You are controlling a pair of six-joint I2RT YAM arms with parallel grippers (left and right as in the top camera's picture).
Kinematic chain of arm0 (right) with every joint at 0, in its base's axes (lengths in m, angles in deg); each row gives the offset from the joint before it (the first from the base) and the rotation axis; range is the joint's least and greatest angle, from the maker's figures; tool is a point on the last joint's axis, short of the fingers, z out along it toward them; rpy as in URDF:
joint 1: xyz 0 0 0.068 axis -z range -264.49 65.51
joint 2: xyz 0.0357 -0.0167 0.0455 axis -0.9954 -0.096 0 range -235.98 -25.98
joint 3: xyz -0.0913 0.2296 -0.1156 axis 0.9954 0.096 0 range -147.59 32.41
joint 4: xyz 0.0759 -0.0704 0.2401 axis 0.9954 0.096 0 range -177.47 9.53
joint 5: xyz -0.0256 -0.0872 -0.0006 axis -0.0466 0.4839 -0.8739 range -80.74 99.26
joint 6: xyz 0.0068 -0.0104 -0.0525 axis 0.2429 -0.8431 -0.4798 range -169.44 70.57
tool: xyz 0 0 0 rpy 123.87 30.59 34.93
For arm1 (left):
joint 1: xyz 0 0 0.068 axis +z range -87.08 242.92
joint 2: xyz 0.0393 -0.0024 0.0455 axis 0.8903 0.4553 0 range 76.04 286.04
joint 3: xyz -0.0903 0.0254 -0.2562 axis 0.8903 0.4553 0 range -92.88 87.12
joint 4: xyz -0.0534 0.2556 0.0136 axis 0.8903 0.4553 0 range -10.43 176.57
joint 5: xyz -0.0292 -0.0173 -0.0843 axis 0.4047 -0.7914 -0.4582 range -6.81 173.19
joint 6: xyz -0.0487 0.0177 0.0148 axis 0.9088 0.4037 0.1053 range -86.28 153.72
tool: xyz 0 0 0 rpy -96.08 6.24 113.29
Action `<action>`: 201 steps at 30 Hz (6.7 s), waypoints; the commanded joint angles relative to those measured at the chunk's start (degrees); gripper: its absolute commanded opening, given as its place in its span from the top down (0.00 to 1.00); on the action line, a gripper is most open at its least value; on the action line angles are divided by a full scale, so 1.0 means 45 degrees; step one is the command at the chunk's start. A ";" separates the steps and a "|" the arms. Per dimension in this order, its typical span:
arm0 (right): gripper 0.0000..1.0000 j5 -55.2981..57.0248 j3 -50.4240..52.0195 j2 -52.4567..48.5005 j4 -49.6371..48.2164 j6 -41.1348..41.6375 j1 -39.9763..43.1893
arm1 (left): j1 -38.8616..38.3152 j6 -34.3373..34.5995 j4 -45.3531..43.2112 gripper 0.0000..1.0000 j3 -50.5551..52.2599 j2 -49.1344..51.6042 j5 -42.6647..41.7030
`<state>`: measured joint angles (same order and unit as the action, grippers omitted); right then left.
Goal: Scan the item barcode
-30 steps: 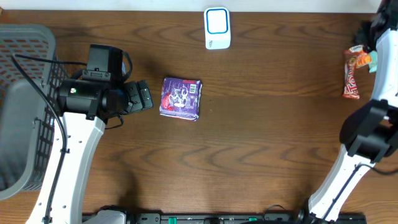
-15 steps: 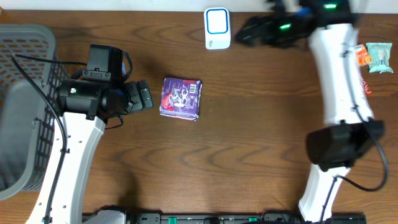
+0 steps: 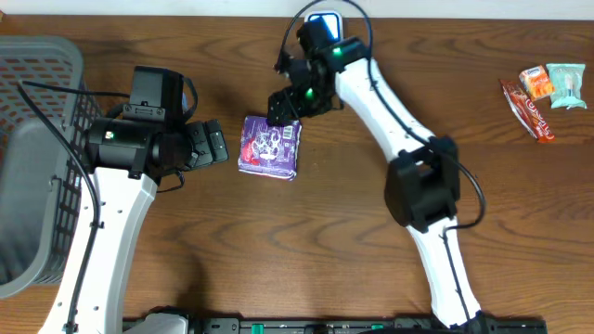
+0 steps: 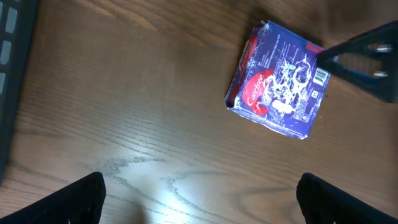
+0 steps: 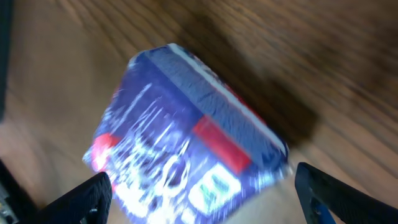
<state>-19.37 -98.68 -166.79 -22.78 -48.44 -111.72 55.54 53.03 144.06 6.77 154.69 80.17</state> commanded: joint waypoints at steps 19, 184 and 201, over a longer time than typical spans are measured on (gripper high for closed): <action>0.13 -0.2147 -0.0015 0.1059 0.5110 -0.1802 -0.0282 | 0.0044 -0.0029 0.0044 0.02 -0.0073 0.0024 0.0117; 0.99 0.0656 0.1627 0.1302 -0.6358 0.9505 0.2953 | 0.0044 -0.0029 0.0044 0.02 -0.0073 0.0024 0.0117; 0.99 0.3410 0.1651 0.3779 -0.1860 0.4833 0.9209 | 0.0044 -0.0029 0.0044 0.02 -0.0073 0.0024 0.0121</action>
<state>-6.45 -91.16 -149.33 -33.74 -18.10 -74.30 55.54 53.03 144.08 6.77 154.69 80.17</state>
